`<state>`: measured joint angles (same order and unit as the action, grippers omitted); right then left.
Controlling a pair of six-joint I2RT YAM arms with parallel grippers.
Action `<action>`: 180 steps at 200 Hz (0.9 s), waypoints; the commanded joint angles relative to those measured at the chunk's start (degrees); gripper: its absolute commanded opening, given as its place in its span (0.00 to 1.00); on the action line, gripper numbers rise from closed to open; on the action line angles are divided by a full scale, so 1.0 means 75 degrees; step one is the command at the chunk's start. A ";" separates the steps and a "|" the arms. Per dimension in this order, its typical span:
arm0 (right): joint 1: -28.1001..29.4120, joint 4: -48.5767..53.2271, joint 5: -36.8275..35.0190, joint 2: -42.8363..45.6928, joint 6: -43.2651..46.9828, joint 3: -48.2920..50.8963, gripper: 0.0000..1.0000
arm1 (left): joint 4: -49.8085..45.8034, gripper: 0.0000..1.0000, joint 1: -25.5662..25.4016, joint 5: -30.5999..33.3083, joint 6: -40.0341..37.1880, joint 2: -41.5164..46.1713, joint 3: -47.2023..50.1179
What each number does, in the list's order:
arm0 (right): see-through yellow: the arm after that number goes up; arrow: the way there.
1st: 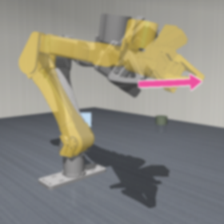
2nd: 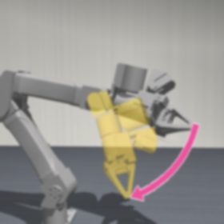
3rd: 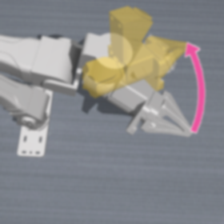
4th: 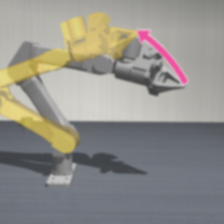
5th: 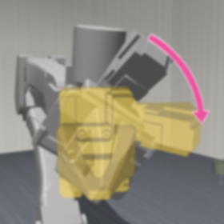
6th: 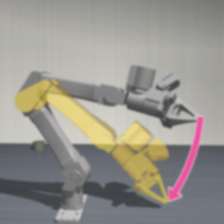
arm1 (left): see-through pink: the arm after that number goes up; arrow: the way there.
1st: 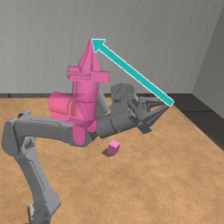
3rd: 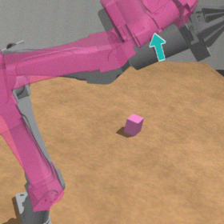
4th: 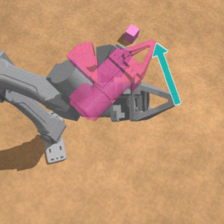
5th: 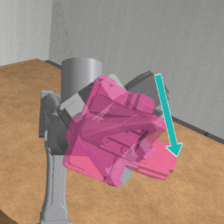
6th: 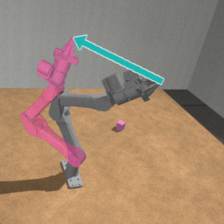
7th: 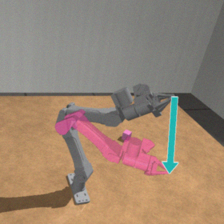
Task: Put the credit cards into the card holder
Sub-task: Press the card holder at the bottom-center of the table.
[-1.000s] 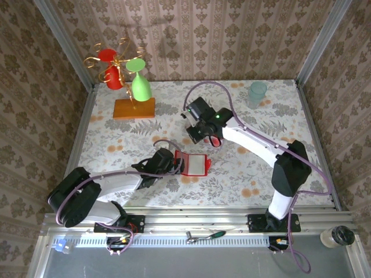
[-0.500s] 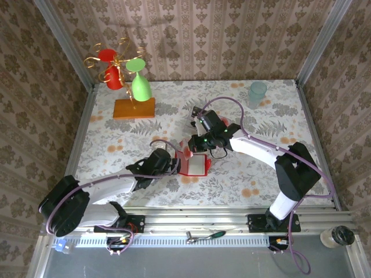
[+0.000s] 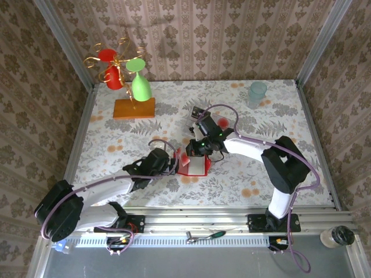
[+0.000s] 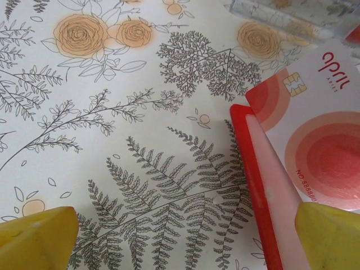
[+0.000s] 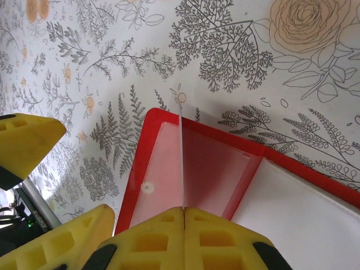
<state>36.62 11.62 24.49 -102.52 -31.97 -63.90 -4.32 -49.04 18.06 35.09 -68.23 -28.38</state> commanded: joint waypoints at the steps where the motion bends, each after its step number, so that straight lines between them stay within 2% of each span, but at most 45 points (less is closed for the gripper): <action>1: 0.0033 -0.0166 0.0158 -0.0208 -0.0081 0.0140 0.00 | -0.0141 1.00 0.0044 0.0102 -0.0335 -0.0176 -0.0279; 80: 0.0027 -0.0179 0.0147 -0.0326 -0.0074 0.0176 0.00 | 0.0262 1.00 0.0046 -0.0088 -0.0603 -0.0997 -0.0423; 129: -0.0005 -0.0118 0.0191 -0.0277 -0.0057 0.0118 0.00 | 0.0110 1.00 0.0041 0.0142 -0.0463 -0.1373 -0.0388; 180: -0.0532 -0.0415 0.0359 0.0668 -0.0389 0.0478 0.00 | -0.0127 1.00 0.0009 0.0332 -0.0124 -0.1437 -0.0261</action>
<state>34.83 10.22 25.76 -102.69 -32.49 -62.63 -3.79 -49.06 18.57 32.38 -79.07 -29.89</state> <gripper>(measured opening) 0.064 0.999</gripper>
